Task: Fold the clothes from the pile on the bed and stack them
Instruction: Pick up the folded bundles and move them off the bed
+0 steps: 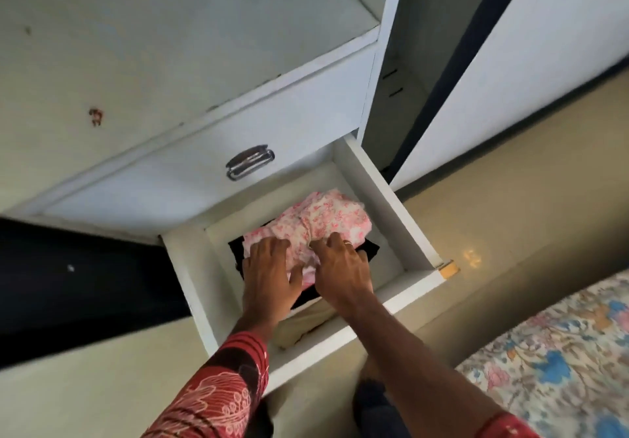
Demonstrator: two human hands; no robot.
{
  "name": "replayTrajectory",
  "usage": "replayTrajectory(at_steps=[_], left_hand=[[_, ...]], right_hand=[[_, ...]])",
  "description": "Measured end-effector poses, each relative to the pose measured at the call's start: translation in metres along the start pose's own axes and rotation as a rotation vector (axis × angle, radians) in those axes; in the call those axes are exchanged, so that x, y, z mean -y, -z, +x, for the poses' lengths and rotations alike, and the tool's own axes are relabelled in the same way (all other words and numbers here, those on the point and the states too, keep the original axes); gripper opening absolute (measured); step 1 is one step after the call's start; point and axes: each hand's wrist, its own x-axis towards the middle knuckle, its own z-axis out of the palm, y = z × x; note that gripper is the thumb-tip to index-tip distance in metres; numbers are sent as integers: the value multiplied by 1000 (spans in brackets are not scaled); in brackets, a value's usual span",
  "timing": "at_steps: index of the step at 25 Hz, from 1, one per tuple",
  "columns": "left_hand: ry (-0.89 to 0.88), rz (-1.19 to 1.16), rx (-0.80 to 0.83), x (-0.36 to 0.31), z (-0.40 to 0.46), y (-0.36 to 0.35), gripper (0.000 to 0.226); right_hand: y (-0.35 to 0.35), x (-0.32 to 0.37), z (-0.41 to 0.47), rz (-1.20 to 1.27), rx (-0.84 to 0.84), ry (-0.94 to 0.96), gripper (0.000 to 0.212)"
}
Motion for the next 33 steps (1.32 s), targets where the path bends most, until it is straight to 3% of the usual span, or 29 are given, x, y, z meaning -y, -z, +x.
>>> replayTrajectory(at_steps=[5, 7, 12, 14, 17, 19, 21, 24, 26, 28, 31, 33], left_hand=[[142, -136, -105, -27, -28, -37, 36], [147, -154, -174, -27, -35, -48, 35], [142, -220, -287, -45, -46, -46, 22], [97, -225, -439, -62, -73, -48, 26], [-9, -85, -634, -90, -141, -68, 22], [-30, -17, -602, -98, -181, -99, 27], [-21, 29, -476, -102, -215, -127, 45], [4, 95, -258, -93, -234, -150, 76], [-5, 101, -298, -80, -232, -162, 78], [21, 80, -280, -78, -224, -173, 82], [65, 85, -419, -66, -195, -183, 86], [101, 98, -315, -52, -175, -179, 95]], right_hand=[[-19, -31, -14, -162, -2, 212, 71], [-29, -38, -17, -188, -66, 252, 67], [-30, -38, -15, -191, -443, 523, 15], [-41, -49, -35, -89, -635, 626, 15], [-72, -86, -86, 136, -784, 735, 28], [-103, -114, -117, 157, -717, 715, 30], [-129, -141, -148, 8, -590, 662, 35], [-146, -167, -152, -198, -349, 569, 69], [-149, -169, -145, -301, -228, 492, 75], [-156, -163, -137, -378, -214, 479, 70], [-150, -159, -110, -448, -169, 473, 71], [-132, -159, -87, -531, -121, 486, 81]])
